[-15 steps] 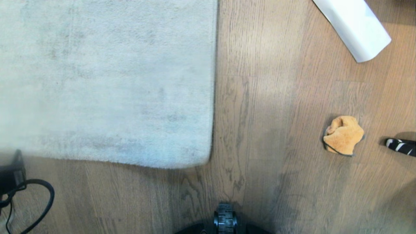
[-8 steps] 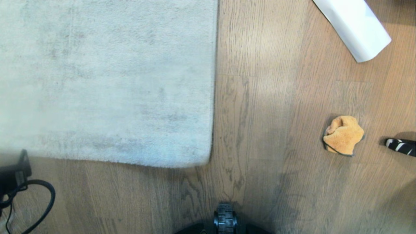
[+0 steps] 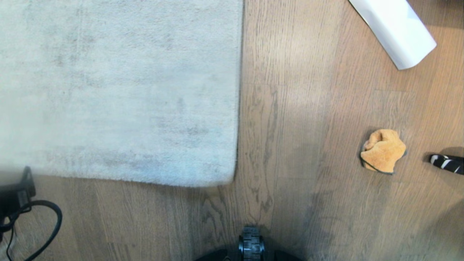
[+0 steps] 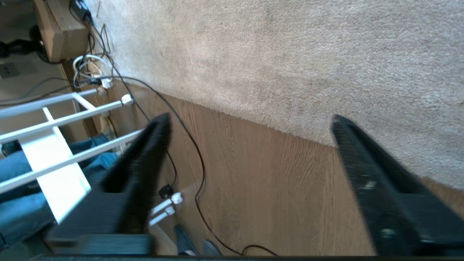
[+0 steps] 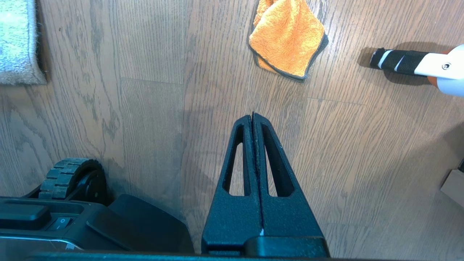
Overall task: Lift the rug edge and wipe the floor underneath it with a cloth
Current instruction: Lay down the carpet
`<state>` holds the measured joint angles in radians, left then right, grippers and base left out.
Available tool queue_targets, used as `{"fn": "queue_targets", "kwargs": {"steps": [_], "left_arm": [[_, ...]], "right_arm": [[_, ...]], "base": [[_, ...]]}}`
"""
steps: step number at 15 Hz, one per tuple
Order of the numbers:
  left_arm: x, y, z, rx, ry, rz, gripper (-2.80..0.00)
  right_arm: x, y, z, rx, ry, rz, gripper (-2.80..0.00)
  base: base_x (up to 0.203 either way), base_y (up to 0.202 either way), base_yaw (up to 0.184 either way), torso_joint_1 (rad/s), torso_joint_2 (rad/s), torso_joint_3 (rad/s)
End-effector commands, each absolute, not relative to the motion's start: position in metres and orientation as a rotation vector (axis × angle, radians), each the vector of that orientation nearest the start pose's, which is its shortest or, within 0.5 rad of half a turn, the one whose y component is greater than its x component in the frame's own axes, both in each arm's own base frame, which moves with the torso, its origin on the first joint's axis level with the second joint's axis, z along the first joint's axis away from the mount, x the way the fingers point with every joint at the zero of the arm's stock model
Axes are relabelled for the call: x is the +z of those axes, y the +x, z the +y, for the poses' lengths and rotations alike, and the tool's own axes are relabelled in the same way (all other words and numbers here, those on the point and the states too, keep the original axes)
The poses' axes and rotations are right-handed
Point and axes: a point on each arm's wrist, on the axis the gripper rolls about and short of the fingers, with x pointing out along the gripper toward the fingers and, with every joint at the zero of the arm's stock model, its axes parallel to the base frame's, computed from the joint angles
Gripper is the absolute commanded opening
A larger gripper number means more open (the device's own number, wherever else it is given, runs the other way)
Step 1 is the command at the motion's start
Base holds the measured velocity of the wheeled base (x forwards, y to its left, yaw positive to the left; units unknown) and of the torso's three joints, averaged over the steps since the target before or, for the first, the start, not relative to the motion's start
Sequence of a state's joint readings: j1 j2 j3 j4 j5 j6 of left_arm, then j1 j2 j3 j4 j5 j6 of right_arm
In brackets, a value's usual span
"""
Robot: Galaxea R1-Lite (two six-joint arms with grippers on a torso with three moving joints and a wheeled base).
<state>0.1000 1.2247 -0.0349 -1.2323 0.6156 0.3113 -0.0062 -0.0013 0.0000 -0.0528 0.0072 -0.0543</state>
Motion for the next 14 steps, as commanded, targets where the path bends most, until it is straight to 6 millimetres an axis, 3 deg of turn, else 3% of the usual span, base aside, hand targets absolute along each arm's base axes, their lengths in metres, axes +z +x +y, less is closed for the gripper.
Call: {"fn": "queue_targets", "kwargs": {"steps": [1, 9, 14], "left_arm": [[0.154, 0.13, 0.026, 0.721, 0.285, 0.06, -2.8], [0.163, 0.13, 0.023, 0.692, 0.212, -0.014, -2.8], [0.161, 0.132, 0.016, 0.502, 0.168, -0.033, -2.8]], "right_arm": [[0.081, -0.023, 0.0, 0.0, -0.056, -0.054, -2.8], [0.081, -0.023, 0.0, 0.0, -0.056, -0.054, -2.8], [0.081, -0.023, 0.0, 0.0, -0.056, -0.054, -2.8]], "base": [[0.0, 0.0, 0.0, 0.0, 0.0, 0.0], [0.0, 0.0, 0.0, 0.0, 0.0, 0.0], [0.0, 0.0, 0.0, 0.0, 0.0, 0.0]]}}
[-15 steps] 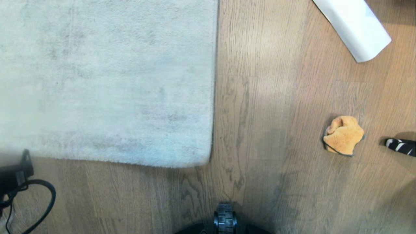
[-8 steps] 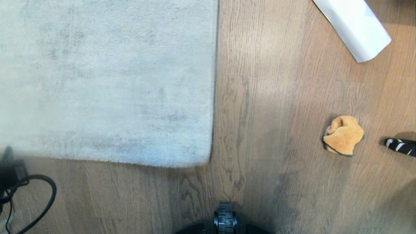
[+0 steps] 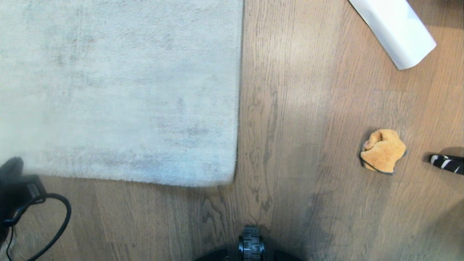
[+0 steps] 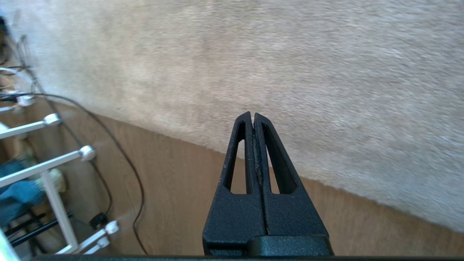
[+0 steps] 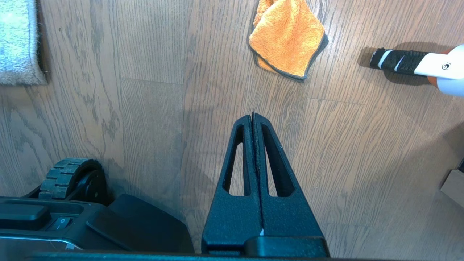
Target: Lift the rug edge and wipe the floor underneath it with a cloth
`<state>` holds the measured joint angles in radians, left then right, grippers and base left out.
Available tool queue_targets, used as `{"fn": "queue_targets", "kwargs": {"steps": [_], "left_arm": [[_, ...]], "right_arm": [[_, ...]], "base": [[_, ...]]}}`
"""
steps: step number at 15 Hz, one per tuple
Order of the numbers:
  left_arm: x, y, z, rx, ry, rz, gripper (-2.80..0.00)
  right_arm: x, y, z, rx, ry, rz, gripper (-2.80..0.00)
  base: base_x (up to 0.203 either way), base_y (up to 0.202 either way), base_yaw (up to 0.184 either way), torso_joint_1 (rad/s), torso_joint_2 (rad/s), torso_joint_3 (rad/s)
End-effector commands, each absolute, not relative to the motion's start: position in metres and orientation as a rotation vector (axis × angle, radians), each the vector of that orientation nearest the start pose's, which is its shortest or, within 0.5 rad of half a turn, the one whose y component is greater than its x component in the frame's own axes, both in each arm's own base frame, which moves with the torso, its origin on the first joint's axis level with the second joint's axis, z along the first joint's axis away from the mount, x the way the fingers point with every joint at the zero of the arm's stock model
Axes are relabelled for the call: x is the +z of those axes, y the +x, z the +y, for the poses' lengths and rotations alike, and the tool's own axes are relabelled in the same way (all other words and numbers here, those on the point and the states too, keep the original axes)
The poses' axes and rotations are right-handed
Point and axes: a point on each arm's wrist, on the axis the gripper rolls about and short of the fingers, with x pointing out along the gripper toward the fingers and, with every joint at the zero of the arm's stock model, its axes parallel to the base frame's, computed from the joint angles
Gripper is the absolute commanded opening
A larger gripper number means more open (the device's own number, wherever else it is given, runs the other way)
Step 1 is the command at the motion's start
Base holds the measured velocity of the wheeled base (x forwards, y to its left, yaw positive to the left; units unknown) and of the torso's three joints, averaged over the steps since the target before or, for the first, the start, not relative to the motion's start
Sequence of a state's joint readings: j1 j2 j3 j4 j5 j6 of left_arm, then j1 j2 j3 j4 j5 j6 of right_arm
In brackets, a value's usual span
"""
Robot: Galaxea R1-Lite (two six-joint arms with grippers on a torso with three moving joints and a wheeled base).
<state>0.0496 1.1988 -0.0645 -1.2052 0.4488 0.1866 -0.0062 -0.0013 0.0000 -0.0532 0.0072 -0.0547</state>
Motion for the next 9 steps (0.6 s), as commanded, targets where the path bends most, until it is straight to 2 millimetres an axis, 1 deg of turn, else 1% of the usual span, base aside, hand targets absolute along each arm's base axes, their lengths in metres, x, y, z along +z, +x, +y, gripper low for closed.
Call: {"fn": "queue_targets", "kwargs": {"steps": [1, 3, 5, 7, 9], "left_arm": [[0.162, 0.13, 0.016, 0.501, 0.167, -0.034, -2.8], [0.16, 0.121, 0.015, 0.47, 0.166, -0.015, -2.8], [0.156, 0.111, 0.012, 0.379, 0.157, 0.028, -2.8], [0.147, 0.096, 0.009, 0.254, 0.139, 0.1, -2.8], [0.139, 0.082, 0.007, 0.171, 0.121, 0.152, -2.8]], "right_arm": [[0.081, -0.023, 0.0, 0.0, -0.056, -0.052, -2.8], [0.081, -0.023, 0.0, 0.0, -0.056, -0.054, -2.8], [0.081, -0.023, 0.0, 0.0, -0.056, -0.054, -2.8], [0.081, -0.023, 0.0, 0.0, -0.056, -0.054, -2.8], [0.081, -0.023, 0.0, 0.0, -0.056, -0.054, -2.8]], "base": [[0.0, 0.0, 0.0, 0.0, 0.0, 0.0], [0.0, 0.0, 0.0, 0.0, 0.0, 0.0], [0.0, 0.0, 0.0, 0.0, 0.0, 0.0], [0.0, 0.0, 0.0, 0.0, 0.0, 0.0], [0.0, 0.0, 0.0, 0.0, 0.0, 0.0]]}}
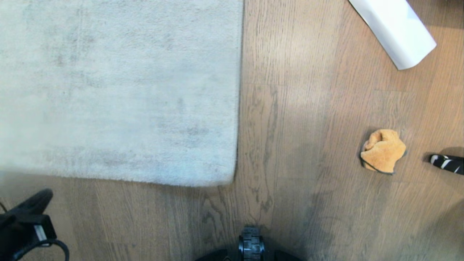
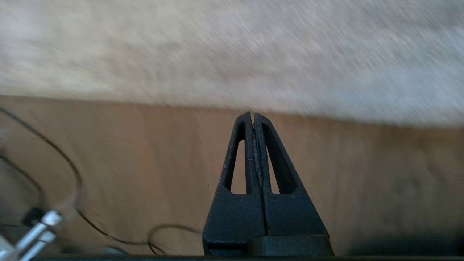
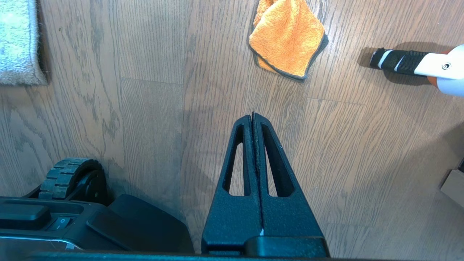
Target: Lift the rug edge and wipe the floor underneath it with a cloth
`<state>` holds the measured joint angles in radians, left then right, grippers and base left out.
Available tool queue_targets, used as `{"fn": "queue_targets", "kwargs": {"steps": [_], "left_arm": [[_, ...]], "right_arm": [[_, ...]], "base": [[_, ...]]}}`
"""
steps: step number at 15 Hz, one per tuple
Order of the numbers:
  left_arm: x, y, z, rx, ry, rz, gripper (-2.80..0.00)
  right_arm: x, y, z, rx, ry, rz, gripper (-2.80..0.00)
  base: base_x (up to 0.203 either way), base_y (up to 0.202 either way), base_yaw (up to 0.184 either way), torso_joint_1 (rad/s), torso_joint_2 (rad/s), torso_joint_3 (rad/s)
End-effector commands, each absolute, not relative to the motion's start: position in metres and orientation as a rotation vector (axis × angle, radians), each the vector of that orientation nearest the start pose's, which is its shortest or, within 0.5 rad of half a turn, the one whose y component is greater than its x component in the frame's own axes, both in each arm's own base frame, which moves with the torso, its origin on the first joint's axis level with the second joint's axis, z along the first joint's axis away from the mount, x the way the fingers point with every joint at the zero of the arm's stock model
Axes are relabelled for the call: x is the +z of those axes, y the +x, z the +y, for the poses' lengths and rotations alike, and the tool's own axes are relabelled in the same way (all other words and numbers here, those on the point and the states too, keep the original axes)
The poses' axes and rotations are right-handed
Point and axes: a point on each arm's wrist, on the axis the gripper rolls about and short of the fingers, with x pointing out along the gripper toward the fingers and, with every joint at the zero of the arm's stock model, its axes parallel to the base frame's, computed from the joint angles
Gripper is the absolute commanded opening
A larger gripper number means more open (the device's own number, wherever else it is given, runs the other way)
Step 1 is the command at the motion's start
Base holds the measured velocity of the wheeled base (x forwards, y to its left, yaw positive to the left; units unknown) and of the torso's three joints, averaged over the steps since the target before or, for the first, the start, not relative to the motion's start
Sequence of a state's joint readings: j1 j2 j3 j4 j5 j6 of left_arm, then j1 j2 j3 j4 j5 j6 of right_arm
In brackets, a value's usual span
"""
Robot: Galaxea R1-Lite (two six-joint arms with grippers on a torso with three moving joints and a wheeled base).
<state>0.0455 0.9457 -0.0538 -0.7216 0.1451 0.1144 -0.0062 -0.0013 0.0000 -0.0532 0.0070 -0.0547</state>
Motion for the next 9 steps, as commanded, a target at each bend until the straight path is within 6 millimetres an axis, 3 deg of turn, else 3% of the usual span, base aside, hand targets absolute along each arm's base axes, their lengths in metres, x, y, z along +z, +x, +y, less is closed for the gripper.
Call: {"fn": "queue_targets", "kwargs": {"steps": [1, 4, 9], "left_arm": [[0.133, 0.073, 0.006, 0.148, 0.117, 0.174, -2.8], [0.118, 0.051, 0.004, 0.116, 0.11, 0.212, -2.8], [0.109, 0.023, 0.001, 0.046, 0.066, 0.14, -2.8]], "right_arm": [[0.081, -0.023, 0.0, 0.0, -0.056, -0.053, -2.8], [0.081, -0.023, 0.0, 0.0, -0.056, -0.054, -2.8], [0.081, -0.023, 0.0, 0.0, -0.056, -0.054, -2.8]], "base": [[0.0, 0.0, 0.0, 0.0, 0.0, 0.0], [0.0, 0.0, 0.0, 0.0, 0.0, 0.0], [0.0, 0.0, 0.0, 0.0, 0.0, 0.0]]}}
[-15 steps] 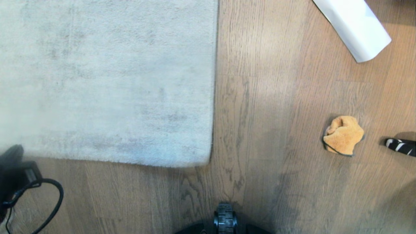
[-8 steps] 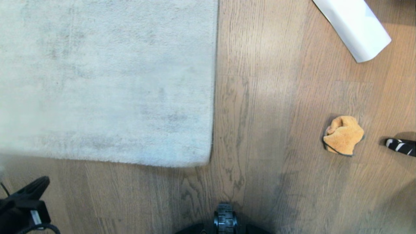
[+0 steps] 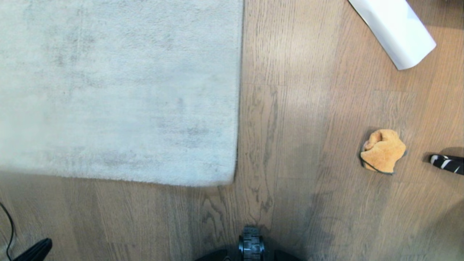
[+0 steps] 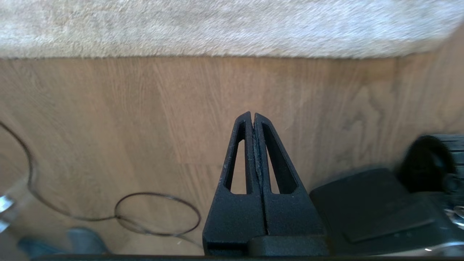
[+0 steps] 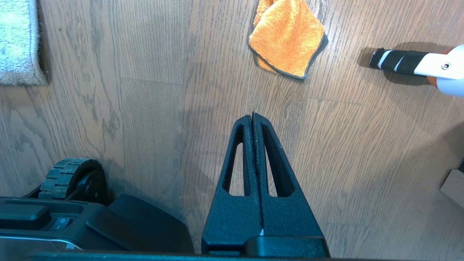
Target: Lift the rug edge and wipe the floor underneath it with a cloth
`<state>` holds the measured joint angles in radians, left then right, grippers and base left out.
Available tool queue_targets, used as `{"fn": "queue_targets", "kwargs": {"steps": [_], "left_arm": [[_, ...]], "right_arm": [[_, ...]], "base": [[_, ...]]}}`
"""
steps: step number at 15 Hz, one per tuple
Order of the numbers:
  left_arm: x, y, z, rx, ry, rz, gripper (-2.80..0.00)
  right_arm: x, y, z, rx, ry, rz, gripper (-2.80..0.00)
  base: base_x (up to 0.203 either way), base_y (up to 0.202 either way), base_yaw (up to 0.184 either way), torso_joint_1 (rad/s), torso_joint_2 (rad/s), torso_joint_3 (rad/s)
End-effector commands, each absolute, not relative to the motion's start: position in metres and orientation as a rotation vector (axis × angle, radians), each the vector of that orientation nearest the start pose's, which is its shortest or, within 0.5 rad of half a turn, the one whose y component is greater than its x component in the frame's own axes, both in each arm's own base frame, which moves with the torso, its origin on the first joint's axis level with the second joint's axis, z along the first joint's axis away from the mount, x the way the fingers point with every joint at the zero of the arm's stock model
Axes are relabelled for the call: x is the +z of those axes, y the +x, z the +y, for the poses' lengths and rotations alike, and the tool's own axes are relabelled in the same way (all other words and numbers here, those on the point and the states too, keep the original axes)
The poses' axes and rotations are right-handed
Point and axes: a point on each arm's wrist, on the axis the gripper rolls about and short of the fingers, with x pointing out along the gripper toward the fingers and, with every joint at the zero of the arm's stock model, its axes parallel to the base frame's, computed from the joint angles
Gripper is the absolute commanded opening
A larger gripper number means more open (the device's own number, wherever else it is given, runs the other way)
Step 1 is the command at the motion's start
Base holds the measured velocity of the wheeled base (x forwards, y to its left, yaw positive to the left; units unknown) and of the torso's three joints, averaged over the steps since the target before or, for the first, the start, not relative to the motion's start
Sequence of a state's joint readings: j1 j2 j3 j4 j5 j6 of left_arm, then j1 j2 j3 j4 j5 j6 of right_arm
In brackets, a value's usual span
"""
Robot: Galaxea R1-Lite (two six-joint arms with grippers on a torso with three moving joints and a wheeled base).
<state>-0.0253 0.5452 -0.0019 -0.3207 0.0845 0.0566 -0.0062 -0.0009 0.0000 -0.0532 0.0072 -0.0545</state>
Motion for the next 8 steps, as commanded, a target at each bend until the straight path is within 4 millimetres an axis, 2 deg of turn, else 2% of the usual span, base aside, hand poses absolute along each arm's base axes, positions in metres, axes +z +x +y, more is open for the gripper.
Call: {"fn": "queue_targets", "kwargs": {"steps": [1, 8], "left_arm": [[0.105, 0.017, 0.001, 0.042, 0.062, 0.14, -2.8], [0.079, -0.012, 0.001, 0.012, 0.004, 0.13, -2.8]], "right_arm": [[0.081, -0.023, 0.0, 0.0, -0.056, -0.054, -2.8], [0.081, -0.023, 0.0, 0.0, -0.056, -0.054, -2.8]], "base": [[0.0, 0.0, 0.0, 0.0, 0.0, 0.0], [0.0, 0.0, 0.0, 0.0, 0.0, 0.0]]}}
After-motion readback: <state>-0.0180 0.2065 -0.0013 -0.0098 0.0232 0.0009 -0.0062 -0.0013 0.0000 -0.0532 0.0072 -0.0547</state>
